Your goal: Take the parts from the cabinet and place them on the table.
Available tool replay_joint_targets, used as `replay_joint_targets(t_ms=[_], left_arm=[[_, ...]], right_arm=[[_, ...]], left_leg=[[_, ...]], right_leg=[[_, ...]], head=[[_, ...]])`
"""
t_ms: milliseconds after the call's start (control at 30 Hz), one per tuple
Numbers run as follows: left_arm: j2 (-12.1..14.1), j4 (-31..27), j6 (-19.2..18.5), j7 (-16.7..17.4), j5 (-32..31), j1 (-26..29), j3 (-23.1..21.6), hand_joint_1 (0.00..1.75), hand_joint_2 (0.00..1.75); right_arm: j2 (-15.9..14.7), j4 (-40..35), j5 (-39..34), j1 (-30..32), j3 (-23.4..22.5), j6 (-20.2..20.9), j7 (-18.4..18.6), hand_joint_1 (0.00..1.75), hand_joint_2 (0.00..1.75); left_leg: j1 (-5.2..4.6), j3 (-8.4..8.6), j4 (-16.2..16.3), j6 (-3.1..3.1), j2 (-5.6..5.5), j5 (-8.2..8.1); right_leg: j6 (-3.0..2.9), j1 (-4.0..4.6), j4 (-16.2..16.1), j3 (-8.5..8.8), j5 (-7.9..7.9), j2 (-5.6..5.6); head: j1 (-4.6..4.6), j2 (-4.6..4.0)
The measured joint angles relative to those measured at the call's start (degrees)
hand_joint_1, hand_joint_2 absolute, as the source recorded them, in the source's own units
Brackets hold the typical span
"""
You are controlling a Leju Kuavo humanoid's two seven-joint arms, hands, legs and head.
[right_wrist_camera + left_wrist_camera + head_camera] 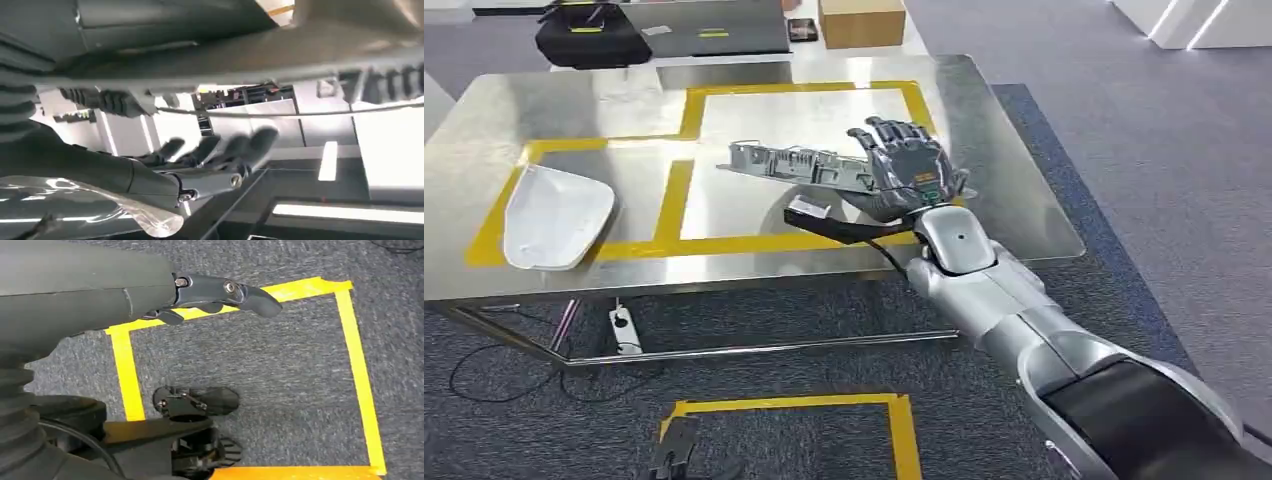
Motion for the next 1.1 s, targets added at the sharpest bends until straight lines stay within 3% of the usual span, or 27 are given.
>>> replay_joint_targets(t_ms=[33,133,200,300,333,367,400,467,500,533,633,700,733,800,833,867,900,967,1000,1033,1100], left_arm=[[0.02,0.0,-0.13,0.15,-0.09,-0.03,-0.39,0.0,0.0],[0.04,0.0,-0.42,0.2,-0.13,0.05,-0.81,0.0,0.0],[0.07,0.0,-0.46,0.17,-0.13,0.0,-1.05,0.0,0.0],[0.15,0.0,-0.44,0.17,0.0,0.09,-1.14,0.0,0.0],[0.17,0.0,-0.44,0.2,0.07,0.17,-1.14,0.0,0.0],[0.2,0.0,-0.44,0.2,0.07,0.23,-1.2,0.0,0.0],[0.22,0.0,-0.46,0.2,0.07,0.22,-1.31,0.0,0.0],[0.28,0.0,-0.44,0.2,0.0,0.18,-1.97,0.0,0.0],[0.31,0.0,-0.5,0.2,-0.11,0.15,-2.23,0.0,0.0],[0.28,0.0,-0.61,0.17,-0.44,0.03,-2.34,0.0,0.0],[0.31,0.0,-0.7,0.15,-0.59,0.03,-2.97,0.0,0.0],[0.2,0.0,-0.59,0.15,-0.63,-0.07,-3.67,0.0,0.0],[0.17,0.0,-0.52,0.15,-0.63,-0.23,-3.69,0.0,0.0],[0.11,0.0,-0.37,0.31,-0.52,-0.15,-3.69,0.0,0.0],[0.13,0.0,-0.35,0.35,-0.46,-0.08,-3.69,0.0,0.0],[0.13,0.0,-0.35,0.35,-0.37,-0.05,-3.69,0.0,0.0],[0.13,0.0,-0.35,0.35,-0.31,-0.04,-3.69,0.0,0.0],[0.11,0.0,-0.42,0.35,0.0,-0.05,-3.76,0.0,0.0],[0.07,0.0,-0.41,0.35,0.13,-0.05,-3.82,0.0,0.0],[0.07,0.0,-0.41,0.46,0.26,-0.09,-3.85,0.0,0.0],[0.07,0.0,-0.44,0.72,0.74,-0.02,-3.84,0.0,0.0]], right_arm=[[0.59,0.07,-0.11,-0.08,-0.17,1.19,-0.13,0.0,0.0],[1.35,0.5,-0.17,0.13,-0.24,5.88,0.18,0.0,0.0],[1.97,0.68,0.07,0.05,-0.24,9.19,0.31,0.0,0.0],[2.91,1.31,-0.22,0.18,-0.22,15.11,-1.51,0.0,0.0],[2.97,1.49,-0.39,0.24,-0.19,16.92,-2.47,0.0,0.0],[3.21,1.77,-0.61,0.26,0.02,19.92,-4.32,0.0,0.0],[3.36,1.96,-0.78,0.27,0.22,22.08,-5.76,0.0,0.0],[3.72,2.14,-0.87,0.21,1.25,26.43,-8.9,0.0,0.0],[3.85,2.27,-1.23,0.18,1.84,28.62,-10.74,0.0,0.0],[3.85,2.36,-1.55,0.0,2.36,31.03,-12.77,0.0,0.0],[3.93,2.69,-1.4,0.03,4.84,37.69,-16.37,0.0,0.0],[4.17,2.91,-1.16,-0.38,6.8,41.82,-16.83,0.0,0.0],[4.2,2.99,-0.24,-0.76,7.68,43.02,-16.79,0.0,0.0],[4.33,3.17,1.53,-0.99,10.37,45.26,-16.07,0.0,0.0],[4.33,3.19,1.62,-0.72,11.9,45.57,-15.38,0.0,0.0],[4.33,3.17,1.12,-0.41,13.41,45.57,-14.45,0.0,0.0],[4.35,3.15,0.38,-0.33,14.55,45.53,-13.8,0.0,0.0],[4.66,2.93,-1.14,-0.41,16.31,44.98,-12.13,0.0,0.0],[4.78,2.73,-1.77,-0.48,17.2,44.22,-11.02,0.0,0.0],[4.98,2.62,-2.38,-0.6,17.93,43.07,-9.87,0.0,0.0],[5.16,2.51,-3.76,-0.55,19.13,40.43,-7.58,0.0,0.0]], left_leg=[[-0.09,-0.22,0.34,-0.2,0.0,-0.06],[0.02,0.09,-0.1,-1.09,0.12,0.04],[0.13,-0.65,1.92,-1.64,0.16,-1.71],[0.21,-6.93,15.49,-2.13,0.18,-7.57],[0.21,-8.17,17.79,-2.18,0.18,-7.84],[0.21,-8.07,17.34,-2.09,0.18,-6.82],[0.21,-6.99,14.67,-1.93,0.18,-4.75],[0.18,-2.21,4.61,-1.38,0.18,0.57],[0.1,-0.47,1.11,-1.06,0.2,0.84],[-0.17,0.15,-0.05,-1.0,0.2,0.44],[-0.28,-0.03,-0.04,-0.52,0.11,0.24],[0.32,0.58,-0.9,0.2,0.18,0.67],[0.34,0.54,-0.9,0.54,0.19,0.7],[0.31,0.54,-0.88,0.65,0.21,0.67],[0.3,0.54,-0.84,0.7,0.21,0.64],[0.3,0.56,-0.83,0.71,0.19,0.62],[0.3,0.58,-0.8,0.73,0.15,0.58],[0.3,0.7,-0.66,0.49,0.06,0.4],[0.3,0.74,-0.62,0.24,0.06,0.24],[-0.19,0.44,-0.35,-0.09,0.04,0.09],[-0.06,0.47,-0.53,-0.57,0.07,0.3]], right_leg=[[-0.41,-0.03,-1.29,0.49,-0.2,0.12],[-1.22,0.05,-1.08,0.41,-0.13,0.42],[-2.01,-0.33,-1.48,0.98,-0.06,0.25],[-2.48,-0.21,-1.45,1.13,-0.26,0.25],[-2.5,-0.16,-1.43,1.16,-0.27,0.28],[-2.54,-0.13,-1.43,1.25,-0.31,0.34],[-2.51,-0.1,-1.42,1.34,-0.38,0.41],[-2.33,-0.07,-1.42,1.82,-0.57,0.55],[-2.15,-0.04,-1.42,1.92,-0.69,0.57],[-1.9,0.38,-1.27,1.68,-0.78,0.67],[-1.09,0.25,-1.72,1.85,-0.59,0.46],[-0.48,0.28,-0.52,0.9,-1.92,0.42],[-0.3,0.26,2.57,-0.42,-3.78,0.39],[0.03,0.11,12.21,-5.0,-7.79,0.37],[0.15,0.1,15.77,-6.91,-8.68,0.34],[0.15,0.09,16.34,-7.47,-8.06,0.34],[0.09,0.08,14.39,-6.69,-6.29,0.34],[-0.27,0.08,4.46,-2.03,-1.12,0.3],[-0.53,0.09,-0.43,0.29,0.3,0.23],[-0.66,0.25,-1.86,1.67,-0.55,0.24],[-1.03,0.37,-1.65,1.45,-0.43,0.48]], head=[[-0.04,0.02],[-0.13,0.0],[-0.22,0.0],[-0.28,0.0],[-0.35,0.0],[-0.28,0.0],[-0.35,0.0],[-0.33,0.0],[-0.26,0.0],[-0.31,0.0],[-0.22,0.0],[-0.15,0.0],[0.22,0.02],[0.22,0.0],[0.24,0.0],[0.26,0.0],[0.26,0.02],[0.28,0.0],[0.28,0.0],[0.24,0.0],[0.13,0.02]])
